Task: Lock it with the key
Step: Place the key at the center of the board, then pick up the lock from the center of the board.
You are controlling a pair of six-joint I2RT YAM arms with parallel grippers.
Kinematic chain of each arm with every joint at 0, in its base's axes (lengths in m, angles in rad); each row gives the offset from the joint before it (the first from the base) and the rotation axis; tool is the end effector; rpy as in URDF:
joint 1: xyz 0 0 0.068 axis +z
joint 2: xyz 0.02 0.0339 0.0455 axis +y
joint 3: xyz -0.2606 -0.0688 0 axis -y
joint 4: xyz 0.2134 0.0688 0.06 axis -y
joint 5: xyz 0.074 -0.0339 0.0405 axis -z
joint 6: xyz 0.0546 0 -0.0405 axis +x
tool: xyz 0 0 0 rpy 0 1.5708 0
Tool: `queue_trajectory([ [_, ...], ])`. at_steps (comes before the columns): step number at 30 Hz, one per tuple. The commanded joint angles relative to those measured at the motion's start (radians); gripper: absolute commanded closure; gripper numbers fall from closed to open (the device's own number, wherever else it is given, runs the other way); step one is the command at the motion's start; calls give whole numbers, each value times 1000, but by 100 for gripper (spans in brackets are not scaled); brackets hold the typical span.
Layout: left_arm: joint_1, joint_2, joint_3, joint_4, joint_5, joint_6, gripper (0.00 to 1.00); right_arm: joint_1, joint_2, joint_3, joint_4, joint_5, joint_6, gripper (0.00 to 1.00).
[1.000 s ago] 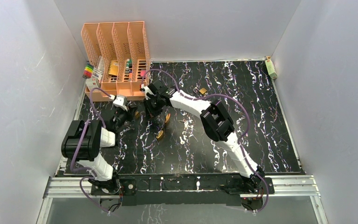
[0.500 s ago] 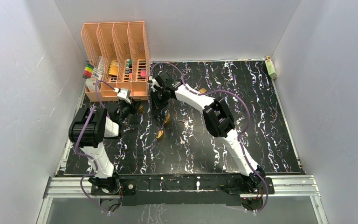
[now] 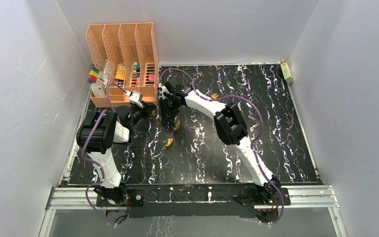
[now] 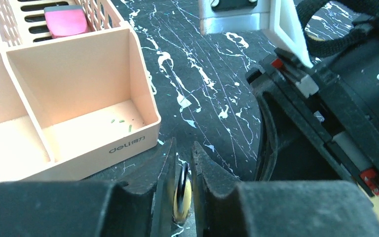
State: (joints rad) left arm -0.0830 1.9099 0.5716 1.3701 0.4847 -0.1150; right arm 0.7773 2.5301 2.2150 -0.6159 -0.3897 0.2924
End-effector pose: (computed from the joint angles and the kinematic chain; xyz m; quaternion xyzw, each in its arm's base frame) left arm 0.3332 -0.0532 0.1693 0.1615 0.6781 -0.2351 0.6774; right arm 0.3627 0.3859 0.1541 -0.2827 0.8894 0.3154 0.1717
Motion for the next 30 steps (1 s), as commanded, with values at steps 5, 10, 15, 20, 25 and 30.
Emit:
queue_trajectory([
  [5, -6, -78, -33, 123, -38, 14, 54, -92, -118, -16, 32, 15, -19, 58],
  [10, -6, -158, -19, 94, -23, -6, 47, -174, -186, 8, 41, 3, -55, 41],
  [15, 4, -307, 43, -53, -30, 16, 21, -292, -286, -59, 72, 46, -100, 25],
  [20, 27, -494, 158, -352, -58, -64, 7, -306, -380, -219, 76, 315, -316, 3],
  [25, 33, -664, 251, -619, -32, -141, 2, -340, -427, -388, 119, 383, -380, 2],
  [30, 34, -759, 391, -948, -70, -192, 2, -394, -455, -512, 196, 367, -416, 2],
])
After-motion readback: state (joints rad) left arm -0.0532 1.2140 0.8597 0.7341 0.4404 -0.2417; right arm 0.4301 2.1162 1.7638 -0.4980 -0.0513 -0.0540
